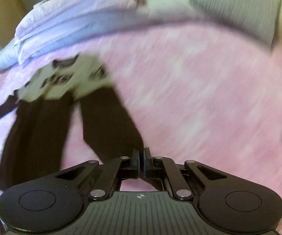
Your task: Fold large clothes
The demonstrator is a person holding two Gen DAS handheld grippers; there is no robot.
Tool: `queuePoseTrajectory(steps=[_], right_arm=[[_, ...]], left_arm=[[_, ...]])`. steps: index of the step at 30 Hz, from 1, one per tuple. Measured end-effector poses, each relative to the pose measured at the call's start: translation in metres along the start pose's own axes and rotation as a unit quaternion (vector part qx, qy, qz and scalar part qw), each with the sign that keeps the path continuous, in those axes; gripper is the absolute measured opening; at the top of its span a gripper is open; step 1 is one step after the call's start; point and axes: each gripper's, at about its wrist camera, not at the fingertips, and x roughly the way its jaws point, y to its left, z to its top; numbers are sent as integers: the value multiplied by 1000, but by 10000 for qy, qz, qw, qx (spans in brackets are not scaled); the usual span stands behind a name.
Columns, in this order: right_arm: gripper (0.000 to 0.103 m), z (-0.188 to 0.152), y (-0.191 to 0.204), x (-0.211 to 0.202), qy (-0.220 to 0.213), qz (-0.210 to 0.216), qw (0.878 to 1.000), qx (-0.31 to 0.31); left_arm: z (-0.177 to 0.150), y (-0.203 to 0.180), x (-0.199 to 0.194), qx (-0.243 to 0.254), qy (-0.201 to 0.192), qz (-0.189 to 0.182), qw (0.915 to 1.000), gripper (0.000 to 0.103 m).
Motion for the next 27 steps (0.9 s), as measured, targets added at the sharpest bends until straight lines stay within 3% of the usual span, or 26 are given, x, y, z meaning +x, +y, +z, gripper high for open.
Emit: queuePoseTrajectory(steps=[3, 6, 10, 13, 16, 17, 18, 19, 20, 21, 24, 27], right_arm=[[0, 24, -33, 16, 89, -292, 9989, -347], [0, 16, -52, 60, 413, -473, 9972, -411], [0, -20, -76, 115, 1045, -493, 9923, 439], [2, -42, -84, 115, 894, -525, 9848, 1394], [18, -54, -78, 84, 358, -936, 9749, 1989], [30, -57, -72, 71, 150, -1101, 9710, 2119], [50, -64, -64, 58, 4, -1225, 9673, 2221], [59, -68, -56, 48, -78, -1268, 9641, 2333], [65, -68, -48, 42, -119, -1202, 9619, 2453], [65, -72, -34, 38, -94, -992, 9619, 2547], [65, -95, 15, 37, 333, 229, 9618, 2707], [65, -121, 80, 41, 682, 1273, 9508, 2740]], left_arm=[[-9, -5, 0, 11, 1, -1, 10000, 15], [-19, -3, 3, -45, 97, 20, 9999, 15], [-30, 13, 2, -16, 295, 232, 9993, 15], [-36, 33, -2, -49, 383, 458, 9982, 18], [-41, 52, -5, -126, 474, 515, 9975, 26], [-44, 56, -4, -109, 496, 520, 9974, 26], [-46, 59, -2, -76, 530, 495, 9973, 27], [-48, 62, 2, -38, 586, 393, 9975, 27], [-49, 63, 6, -18, 625, 296, 9976, 28], [-51, 64, 11, 8, 659, 185, 9977, 28], [-56, 63, 32, 83, 802, -167, 9966, 29], [-60, 65, 53, 105, 973, -454, 9942, 29]])
